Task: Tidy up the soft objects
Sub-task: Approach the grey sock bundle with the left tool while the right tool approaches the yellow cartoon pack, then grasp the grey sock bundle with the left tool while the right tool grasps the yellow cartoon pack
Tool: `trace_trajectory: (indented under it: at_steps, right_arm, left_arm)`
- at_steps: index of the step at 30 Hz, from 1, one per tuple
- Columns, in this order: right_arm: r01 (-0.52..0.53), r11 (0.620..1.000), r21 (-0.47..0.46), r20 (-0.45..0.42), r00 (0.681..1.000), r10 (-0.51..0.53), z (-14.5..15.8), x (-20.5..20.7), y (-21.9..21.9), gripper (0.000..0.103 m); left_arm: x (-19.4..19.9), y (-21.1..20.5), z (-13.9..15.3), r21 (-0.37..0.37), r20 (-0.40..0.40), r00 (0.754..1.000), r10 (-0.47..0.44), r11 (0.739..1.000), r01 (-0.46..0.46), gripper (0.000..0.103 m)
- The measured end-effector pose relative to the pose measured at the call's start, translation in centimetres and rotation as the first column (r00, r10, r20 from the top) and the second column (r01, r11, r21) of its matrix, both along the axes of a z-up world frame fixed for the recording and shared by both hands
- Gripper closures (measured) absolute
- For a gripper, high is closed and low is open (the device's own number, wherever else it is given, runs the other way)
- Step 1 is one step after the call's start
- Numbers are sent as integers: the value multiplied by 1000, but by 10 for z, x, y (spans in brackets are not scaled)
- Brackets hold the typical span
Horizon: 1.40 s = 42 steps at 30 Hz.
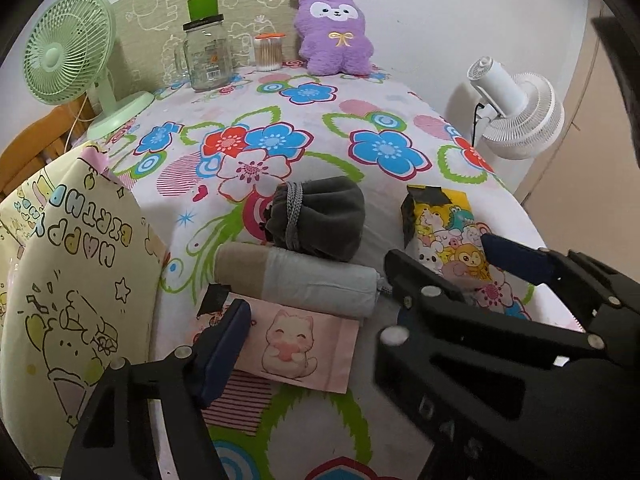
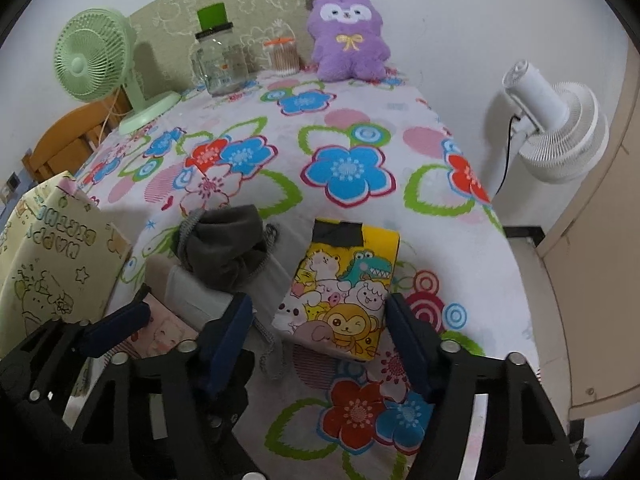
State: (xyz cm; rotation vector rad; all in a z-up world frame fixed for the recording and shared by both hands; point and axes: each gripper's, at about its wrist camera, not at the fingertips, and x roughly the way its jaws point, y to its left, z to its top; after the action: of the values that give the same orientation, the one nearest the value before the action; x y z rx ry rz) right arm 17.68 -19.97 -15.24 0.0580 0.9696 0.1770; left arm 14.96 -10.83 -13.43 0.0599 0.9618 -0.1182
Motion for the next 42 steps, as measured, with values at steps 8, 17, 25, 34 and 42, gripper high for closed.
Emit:
trace_trajectory:
  at_steps: [8, 17, 25, 34, 42]
  right_arm:
    - [5, 1000, 3, -4, 1000, -5, 1, 2, -5, 49]
    - [22, 999, 28, 59, 998, -24, 23, 1, -19, 50]
    - [38, 999, 38, 95, 995, -41, 32, 14, -29, 50]
    - [52, 997, 52, 96, 994, -57, 30, 32, -31, 49]
    - [43, 998, 56, 88, 995, -48, 24, 42, -26, 49]
  left_arm:
    - [2, -3, 1, 10, -14, 1000, 0, 1000, 0, 25]
    - [6, -15, 20, 9, 37, 999, -8, 1000, 8, 23]
    - [20, -22, 27, 17, 68, 998, 1, 1000, -2, 21]
    - [42, -21, 23, -4, 65, 997, 36, 999, -36, 22]
    - [52, -15, 16, 30, 70, 994, 83, 996, -85, 25]
